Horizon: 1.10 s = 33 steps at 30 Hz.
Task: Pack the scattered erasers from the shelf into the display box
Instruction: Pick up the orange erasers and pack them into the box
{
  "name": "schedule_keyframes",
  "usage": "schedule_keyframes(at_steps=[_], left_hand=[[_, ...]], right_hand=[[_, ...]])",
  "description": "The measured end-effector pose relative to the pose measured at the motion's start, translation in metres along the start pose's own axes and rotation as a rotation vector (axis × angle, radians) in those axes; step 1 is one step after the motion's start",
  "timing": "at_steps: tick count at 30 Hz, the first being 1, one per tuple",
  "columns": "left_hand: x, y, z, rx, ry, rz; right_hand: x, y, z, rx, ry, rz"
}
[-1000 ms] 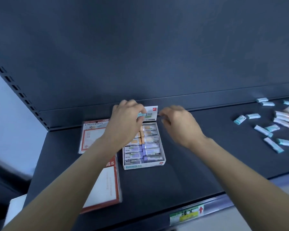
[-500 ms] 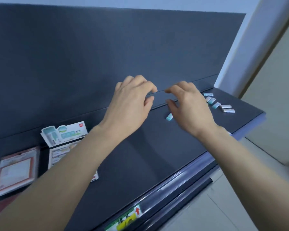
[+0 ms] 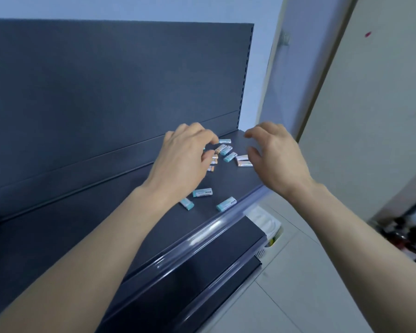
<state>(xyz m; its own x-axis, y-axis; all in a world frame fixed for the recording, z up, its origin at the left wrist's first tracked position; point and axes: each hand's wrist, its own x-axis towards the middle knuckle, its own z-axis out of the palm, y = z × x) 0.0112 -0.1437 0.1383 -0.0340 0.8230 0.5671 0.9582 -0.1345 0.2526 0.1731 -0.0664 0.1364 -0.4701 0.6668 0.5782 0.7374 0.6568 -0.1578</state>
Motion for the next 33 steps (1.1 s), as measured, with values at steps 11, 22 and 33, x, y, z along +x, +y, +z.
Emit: schedule_keyframes(at_steps=[11,22,33], left_hand=[[0.052,-0.033,0.089,0.033,-0.181,-0.135],[0.097,-0.107,0.186,0.12,-0.57,-0.169],[0.11,-0.135,0.213,0.081,-0.76,-0.224]], right_hand=[[0.021,0.078,0.036,-0.005,-0.14,0.048],[0.082,0.114,0.111,-0.074,-0.416,0.006],[0.106,0.156,0.172,-0.104,-0.72,0.109]])
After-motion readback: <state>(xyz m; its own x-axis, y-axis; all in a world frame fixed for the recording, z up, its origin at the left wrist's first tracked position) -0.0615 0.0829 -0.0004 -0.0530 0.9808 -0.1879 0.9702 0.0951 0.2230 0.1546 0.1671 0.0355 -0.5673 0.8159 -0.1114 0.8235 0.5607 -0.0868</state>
